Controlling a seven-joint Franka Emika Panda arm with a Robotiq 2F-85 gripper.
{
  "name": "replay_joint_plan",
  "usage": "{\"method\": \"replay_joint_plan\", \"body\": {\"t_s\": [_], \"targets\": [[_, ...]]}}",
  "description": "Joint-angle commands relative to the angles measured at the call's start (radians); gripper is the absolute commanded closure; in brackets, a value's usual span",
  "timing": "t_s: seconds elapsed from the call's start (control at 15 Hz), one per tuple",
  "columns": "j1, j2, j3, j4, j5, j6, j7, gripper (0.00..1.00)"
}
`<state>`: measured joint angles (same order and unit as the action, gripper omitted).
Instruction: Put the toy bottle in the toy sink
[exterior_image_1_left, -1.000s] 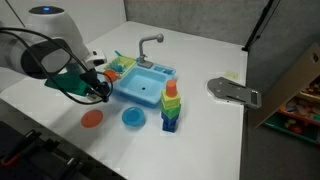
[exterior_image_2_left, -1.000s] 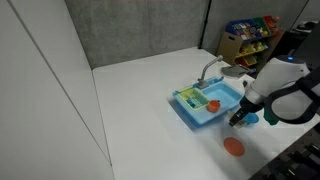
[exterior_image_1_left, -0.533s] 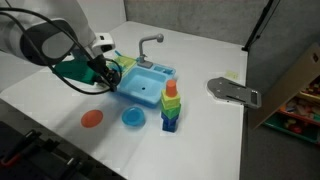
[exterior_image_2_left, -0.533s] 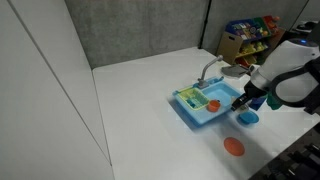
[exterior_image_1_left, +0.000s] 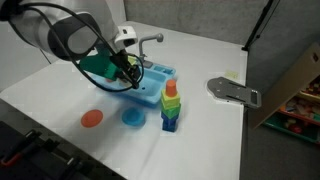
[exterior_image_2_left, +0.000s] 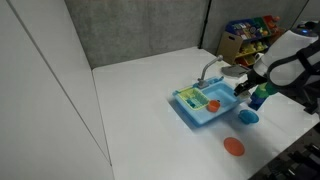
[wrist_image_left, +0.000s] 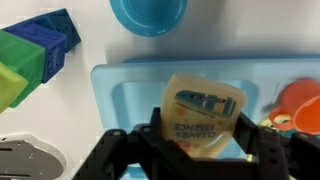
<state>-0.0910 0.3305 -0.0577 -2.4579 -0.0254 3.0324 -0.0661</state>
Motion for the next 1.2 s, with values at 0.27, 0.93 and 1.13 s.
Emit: {"method": "replay_joint_plan", "body": {"t_s": [0.27, 0.93, 1.13], "targets": [[-0.01, 0.178, -0.025, 0.209, 0.011, -0.019, 0.019, 0.57], [-0.025, 0.373, -0.031, 0.417, 0.014, -0.039, 0.034, 0.57], [-0.028, 0.41, -0.031, 0.446, 0.013, -0.04, 0.032, 0.57]]}}
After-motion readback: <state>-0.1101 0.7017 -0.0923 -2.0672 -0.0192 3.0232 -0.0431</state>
